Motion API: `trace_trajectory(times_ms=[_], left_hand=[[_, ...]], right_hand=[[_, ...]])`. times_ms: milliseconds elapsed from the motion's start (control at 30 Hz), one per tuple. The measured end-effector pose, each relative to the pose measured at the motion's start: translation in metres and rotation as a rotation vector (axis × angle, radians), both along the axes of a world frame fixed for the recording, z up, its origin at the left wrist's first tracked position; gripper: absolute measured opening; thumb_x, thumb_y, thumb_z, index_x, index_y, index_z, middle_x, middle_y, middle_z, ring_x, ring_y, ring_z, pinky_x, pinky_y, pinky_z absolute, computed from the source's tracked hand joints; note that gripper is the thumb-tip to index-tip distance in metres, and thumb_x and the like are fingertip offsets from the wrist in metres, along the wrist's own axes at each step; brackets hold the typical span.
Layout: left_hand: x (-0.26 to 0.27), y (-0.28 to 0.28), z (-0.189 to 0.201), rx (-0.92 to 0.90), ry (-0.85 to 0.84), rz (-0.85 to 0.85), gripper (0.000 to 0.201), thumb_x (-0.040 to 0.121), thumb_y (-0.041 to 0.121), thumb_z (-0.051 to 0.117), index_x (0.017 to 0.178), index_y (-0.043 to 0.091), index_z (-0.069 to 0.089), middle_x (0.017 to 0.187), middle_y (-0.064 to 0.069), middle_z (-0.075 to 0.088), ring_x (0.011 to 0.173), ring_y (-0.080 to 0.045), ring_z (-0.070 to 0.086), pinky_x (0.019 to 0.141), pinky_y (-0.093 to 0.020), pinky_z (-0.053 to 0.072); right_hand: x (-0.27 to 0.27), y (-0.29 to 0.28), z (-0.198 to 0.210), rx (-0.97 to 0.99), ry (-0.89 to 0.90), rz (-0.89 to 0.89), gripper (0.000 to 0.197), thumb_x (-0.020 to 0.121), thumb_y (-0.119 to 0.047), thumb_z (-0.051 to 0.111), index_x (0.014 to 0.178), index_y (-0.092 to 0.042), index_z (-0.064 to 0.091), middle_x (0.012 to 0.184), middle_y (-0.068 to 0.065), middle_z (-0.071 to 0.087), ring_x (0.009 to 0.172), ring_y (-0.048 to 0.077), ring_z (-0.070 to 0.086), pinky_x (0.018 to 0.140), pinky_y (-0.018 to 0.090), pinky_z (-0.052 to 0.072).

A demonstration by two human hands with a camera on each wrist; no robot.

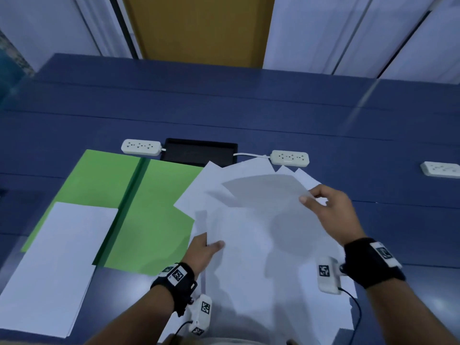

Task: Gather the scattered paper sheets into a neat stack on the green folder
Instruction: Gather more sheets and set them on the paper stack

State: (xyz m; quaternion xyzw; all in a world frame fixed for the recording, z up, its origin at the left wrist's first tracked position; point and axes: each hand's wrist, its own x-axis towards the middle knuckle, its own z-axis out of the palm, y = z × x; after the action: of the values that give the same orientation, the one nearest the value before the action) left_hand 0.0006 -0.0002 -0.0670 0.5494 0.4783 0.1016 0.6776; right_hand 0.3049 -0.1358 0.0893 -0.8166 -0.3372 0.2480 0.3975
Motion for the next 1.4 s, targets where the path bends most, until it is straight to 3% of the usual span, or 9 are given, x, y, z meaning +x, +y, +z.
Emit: trace_trajectory(times_ms=[300, 467, 533, 700, 833, 900, 1033, 1167, 1400], left_hand=[[0.039, 0.019, -0.01, -0.075, 0.151, -0.047, 0.007, 0.095, 0.027, 0.069, 0.099, 0.022, 0.072, 0.108, -0.001, 0.074, 0.107, -0.025, 0.071, 0.093, -0.036, 0.058], [0.052, 0.019, -0.009, 0.186, 0.152, -0.003, 0.017, 0.092, 0.025, 0.075, 0.077, 0.02, 0.068, 0.069, 0.012, 0.067, 0.061, -0.003, 0.057, 0.058, -0.017, 0.046], [0.051, 0.017, -0.012, 0.153, 0.112, 0.022, 0.009, 0.091, 0.026, 0.077, 0.09, 0.017, 0.076, 0.079, 0.009, 0.075, 0.07, -0.011, 0.067, 0.063, -0.023, 0.052], [0.046, 0.013, -0.016, 0.091, 0.179, 0.045, 0.034, 0.09, 0.047, 0.075, 0.089, 0.013, 0.077, 0.086, -0.001, 0.078, 0.08, -0.026, 0.071, 0.081, -0.047, 0.059], [0.045, 0.012, -0.005, -0.006, 0.159, 0.035, 0.073, 0.078, 0.09, 0.05, 0.108, 0.026, 0.07, 0.11, 0.001, 0.064, 0.106, -0.024, 0.061, 0.094, -0.04, 0.047], [0.047, 0.011, 0.002, -0.167, 0.137, 0.048, 0.084, 0.089, 0.084, 0.043, 0.148, 0.025, 0.053, 0.144, 0.001, 0.054, 0.142, -0.026, 0.046, 0.115, -0.048, 0.038], [0.044, 0.011, -0.003, -0.438, -0.025, 0.042, 0.102, 0.068, 0.102, 0.047, 0.151, 0.042, 0.048, 0.154, 0.007, 0.052, 0.147, -0.021, 0.044, 0.123, -0.053, 0.028], [0.04, 0.009, -0.014, -0.415, -0.019, 0.017, 0.083, 0.074, 0.09, 0.061, 0.142, 0.043, 0.058, 0.146, 0.009, 0.061, 0.138, -0.02, 0.055, 0.118, -0.054, 0.036], [0.046, -0.004, 0.017, -0.052, 0.032, -0.007, 0.023, 0.095, 0.006, 0.068, 0.112, 0.02, 0.075, 0.118, -0.004, 0.077, 0.107, -0.022, 0.074, 0.1, -0.044, 0.057]], right_hand=[[-0.036, -0.053, 0.076, 0.138, 0.095, 0.24, 0.016, 0.085, -0.013, 0.08, 0.081, -0.029, 0.08, 0.09, 0.001, 0.078, 0.089, 0.036, 0.067, 0.084, 0.056, 0.053], [-0.043, -0.065, 0.105, 0.337, 0.435, 0.266, 0.013, 0.072, -0.004, 0.087, 0.073, -0.006, 0.074, 0.072, 0.013, 0.066, 0.063, 0.023, 0.061, 0.061, 0.025, 0.048], [-0.036, -0.061, 0.097, 0.413, 0.511, 0.1, 0.007, 0.062, -0.007, 0.072, 0.068, -0.011, 0.074, 0.066, 0.007, 0.067, 0.056, 0.016, 0.063, 0.061, 0.023, 0.047], [-0.025, -0.033, 0.047, 0.457, 0.693, -0.178, 0.044, 0.111, -0.009, 0.046, 0.088, -0.013, 0.082, 0.089, 0.008, 0.08, 0.078, 0.019, 0.076, 0.07, 0.03, 0.062], [-0.018, -0.024, -0.033, 0.249, 0.738, -0.271, 0.052, 0.105, -0.038, 0.063, 0.112, 0.014, 0.065, 0.115, 0.024, 0.076, 0.104, 0.034, 0.072, 0.097, 0.049, 0.057], [-0.018, -0.023, -0.076, 0.107, 0.669, -0.296, 0.063, 0.094, -0.054, 0.074, 0.089, 0.008, 0.061, 0.089, 0.018, 0.069, 0.084, 0.03, 0.061, 0.083, 0.045, 0.052], [-0.03, -0.017, -0.128, -0.137, 0.486, -0.306, 0.058, 0.098, -0.044, 0.07, 0.063, -0.022, 0.03, 0.062, -0.002, 0.026, 0.066, 0.019, 0.028, 0.071, 0.035, 0.023], [-0.044, -0.012, -0.144, -0.281, 0.298, -0.249, 0.056, 0.102, -0.045, 0.064, 0.063, -0.019, 0.033, 0.056, -0.004, 0.034, 0.06, 0.021, 0.035, 0.061, 0.035, 0.027], [-0.053, -0.008, -0.146, -0.398, 0.242, -0.191, 0.054, 0.103, -0.039, 0.063, 0.066, -0.019, 0.028, 0.062, 0.0, 0.033, 0.06, 0.02, 0.034, 0.061, 0.035, 0.027]])
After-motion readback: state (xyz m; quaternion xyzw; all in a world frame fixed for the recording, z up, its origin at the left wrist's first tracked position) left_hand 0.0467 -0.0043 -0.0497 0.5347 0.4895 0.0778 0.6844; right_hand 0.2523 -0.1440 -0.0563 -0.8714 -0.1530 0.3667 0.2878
